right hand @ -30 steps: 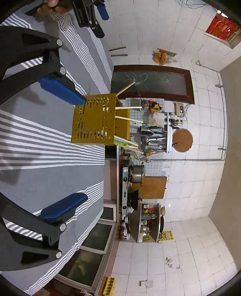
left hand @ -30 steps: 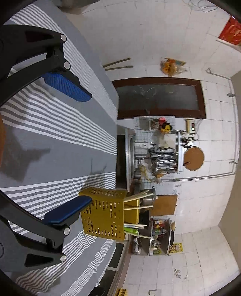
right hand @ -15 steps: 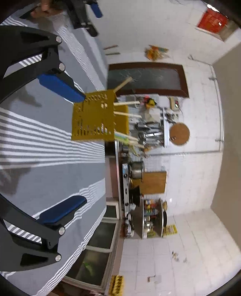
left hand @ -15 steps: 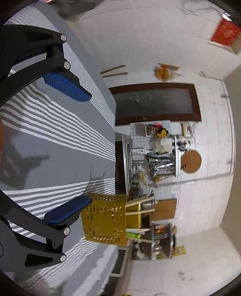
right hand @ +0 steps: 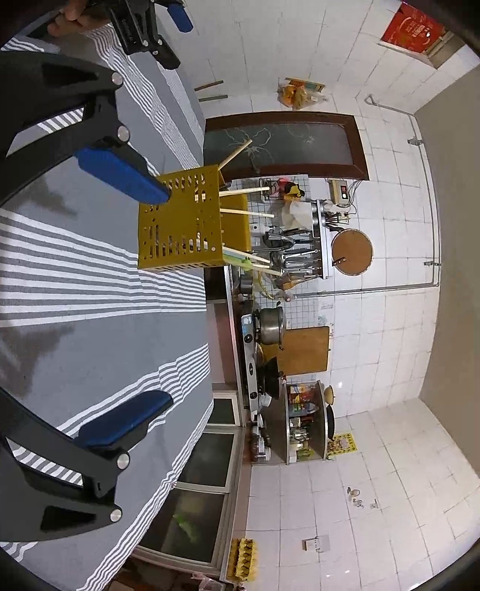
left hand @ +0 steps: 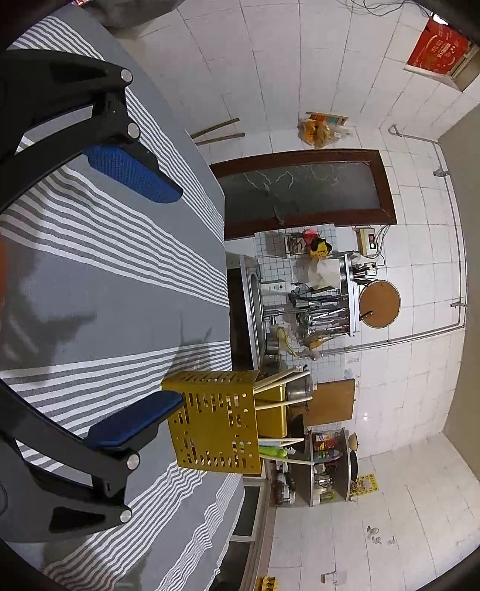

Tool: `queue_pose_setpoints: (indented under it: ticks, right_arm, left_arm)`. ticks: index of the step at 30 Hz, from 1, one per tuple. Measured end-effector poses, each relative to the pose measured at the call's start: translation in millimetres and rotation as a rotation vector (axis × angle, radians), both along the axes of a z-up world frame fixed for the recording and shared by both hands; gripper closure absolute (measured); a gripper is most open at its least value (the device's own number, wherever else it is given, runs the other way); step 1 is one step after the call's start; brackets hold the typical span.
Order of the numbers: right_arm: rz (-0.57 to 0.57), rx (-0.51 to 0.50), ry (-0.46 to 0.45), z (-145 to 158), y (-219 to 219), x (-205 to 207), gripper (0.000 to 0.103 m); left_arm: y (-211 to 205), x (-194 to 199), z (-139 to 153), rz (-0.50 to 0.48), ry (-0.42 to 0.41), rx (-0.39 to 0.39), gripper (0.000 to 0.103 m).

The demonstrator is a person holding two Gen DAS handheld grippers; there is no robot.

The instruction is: Organize utensils

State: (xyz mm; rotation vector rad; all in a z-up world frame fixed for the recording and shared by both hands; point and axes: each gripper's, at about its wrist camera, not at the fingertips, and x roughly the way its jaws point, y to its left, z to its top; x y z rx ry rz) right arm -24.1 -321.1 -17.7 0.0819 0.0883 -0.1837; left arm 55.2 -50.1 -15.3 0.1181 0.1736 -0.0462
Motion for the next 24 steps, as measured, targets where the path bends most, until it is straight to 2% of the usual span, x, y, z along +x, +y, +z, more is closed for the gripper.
queue_pose_setpoints:
  ticks: [24]
  right_arm:
    - [-0.004, -0.041, 0.002, 2.3, 7.9, -0.5, 0.005]
  left_arm:
    - [0.0, -0.2, -0.4, -0.003, 0.000, -0.002, 0.005]
